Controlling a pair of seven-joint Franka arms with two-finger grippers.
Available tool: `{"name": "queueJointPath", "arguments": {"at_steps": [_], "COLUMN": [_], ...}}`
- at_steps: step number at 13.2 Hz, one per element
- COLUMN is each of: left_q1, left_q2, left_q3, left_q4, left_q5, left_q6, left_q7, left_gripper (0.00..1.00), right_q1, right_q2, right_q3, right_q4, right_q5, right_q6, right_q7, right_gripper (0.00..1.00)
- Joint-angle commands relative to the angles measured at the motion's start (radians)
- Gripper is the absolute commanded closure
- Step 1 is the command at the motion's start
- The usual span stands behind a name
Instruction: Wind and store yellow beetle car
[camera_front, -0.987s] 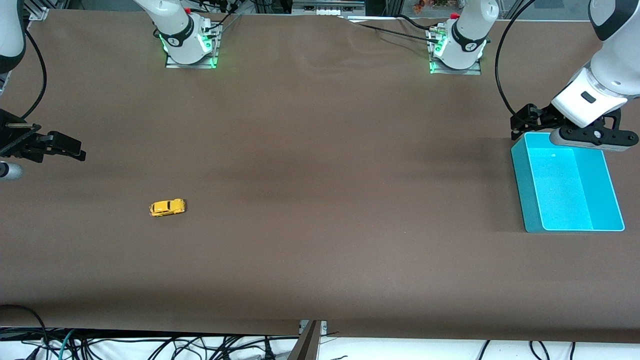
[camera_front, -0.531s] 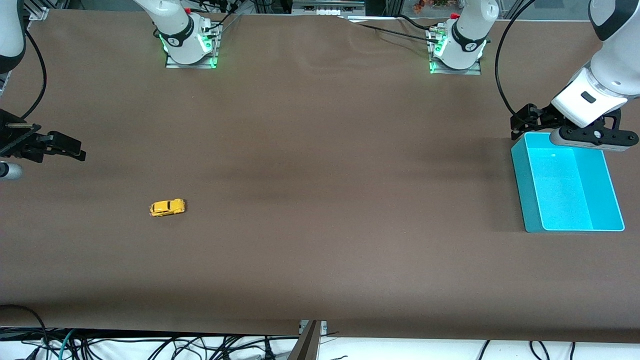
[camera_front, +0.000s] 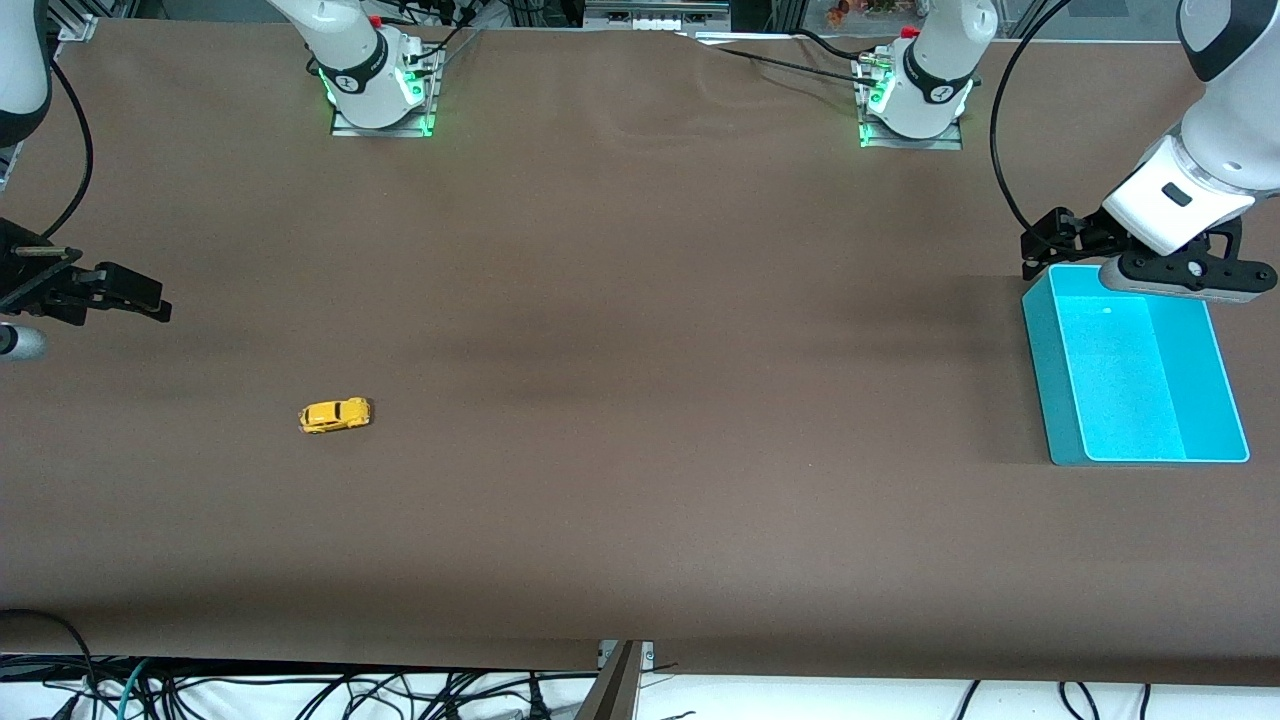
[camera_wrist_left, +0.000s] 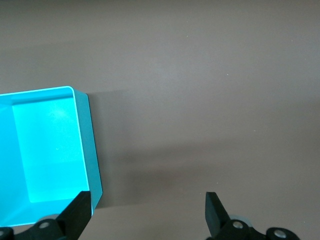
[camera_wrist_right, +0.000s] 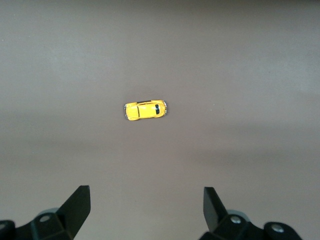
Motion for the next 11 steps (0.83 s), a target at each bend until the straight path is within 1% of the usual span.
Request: {"name": "queueJointPath", "arguments": {"at_steps": [1,2,3,5,7,8,10,11], "left_q1": [-0.001,-0.001,-0.001,-0.001,-0.001,-0.001,-0.001,-0.001], "left_q2": [0.003,0.003,0.003,0.003,0.003,0.003,0.003,0.003], "left_q3": [-0.001,-0.001,-0.001,-0.001,-0.001,-0.001,-0.001,-0.001], "left_q4": [0.021,0.021,0.021,0.021,0.021,0.021,0.021,0.021], "left_q5": [0.003,0.003,0.003,0.003,0.003,0.003,0.003,0.003], "left_q6": [-0.020,-0.020,-0.020,-0.020,-0.020,-0.020,-0.020,-0.020], "left_q7": [0.000,0.000,0.000,0.000,0.000,0.000,0.000,0.000], "left_gripper": [0.00,0.00,0.00,0.00,0.00,0.00,0.00,0.00], "right_q1": [0.000,0.001,0.010,0.024,0.035,0.035,0.038,0.038], "right_q2": [-0.007,-0.007,0.017,0.033,0.050,0.066,0.114,0.137], "right_q3": [0.005,0.006,0.009,0.009,0.008,0.008,0.008,0.009], "right_q4": [-0.007,-0.013,-0.013,-0.014,-0.016,-0.016,-0.016,-0.019], "right_q5": [-0.005,-0.004,-0.004,-0.005,-0.014,-0.019,-0.080,-0.080], "right_q6": [0.000,-0.001,-0.009,-0.063,-0.061,-0.058,-0.005,0.035], "right_q7": [-0.001,-0.001,-0.011,-0.015,-0.018,-0.062,-0.346,-0.487], "right_gripper": [0.00,0.00,0.00,0.00,0.00,0.00,0.00,0.00]}}
